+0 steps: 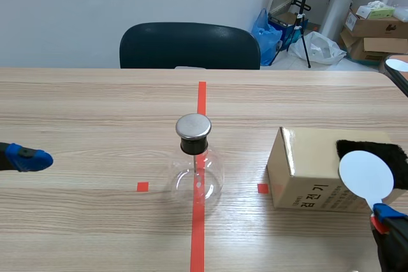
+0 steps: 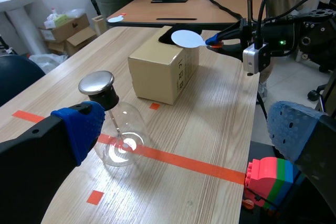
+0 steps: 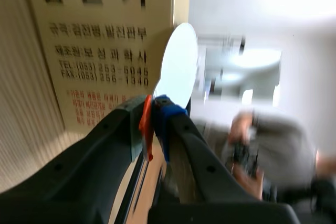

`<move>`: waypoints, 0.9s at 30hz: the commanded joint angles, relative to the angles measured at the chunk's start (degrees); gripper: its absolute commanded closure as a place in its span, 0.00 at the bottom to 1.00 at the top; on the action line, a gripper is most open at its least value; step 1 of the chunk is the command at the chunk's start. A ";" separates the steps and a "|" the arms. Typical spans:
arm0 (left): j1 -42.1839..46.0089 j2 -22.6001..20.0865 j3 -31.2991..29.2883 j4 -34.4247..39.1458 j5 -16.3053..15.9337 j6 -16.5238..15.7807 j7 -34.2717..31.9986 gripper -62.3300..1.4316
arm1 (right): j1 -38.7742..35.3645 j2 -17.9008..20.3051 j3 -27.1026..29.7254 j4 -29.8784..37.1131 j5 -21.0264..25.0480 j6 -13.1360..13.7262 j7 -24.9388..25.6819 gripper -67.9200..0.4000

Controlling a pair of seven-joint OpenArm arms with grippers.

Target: Do the electroscope experiment

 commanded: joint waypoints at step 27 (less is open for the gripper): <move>-0.17 0.15 -0.15 0.26 -0.81 -0.09 -0.96 0.00 | -0.87 0.13 -0.15 2.23 -1.75 4.55 -10.25 0.98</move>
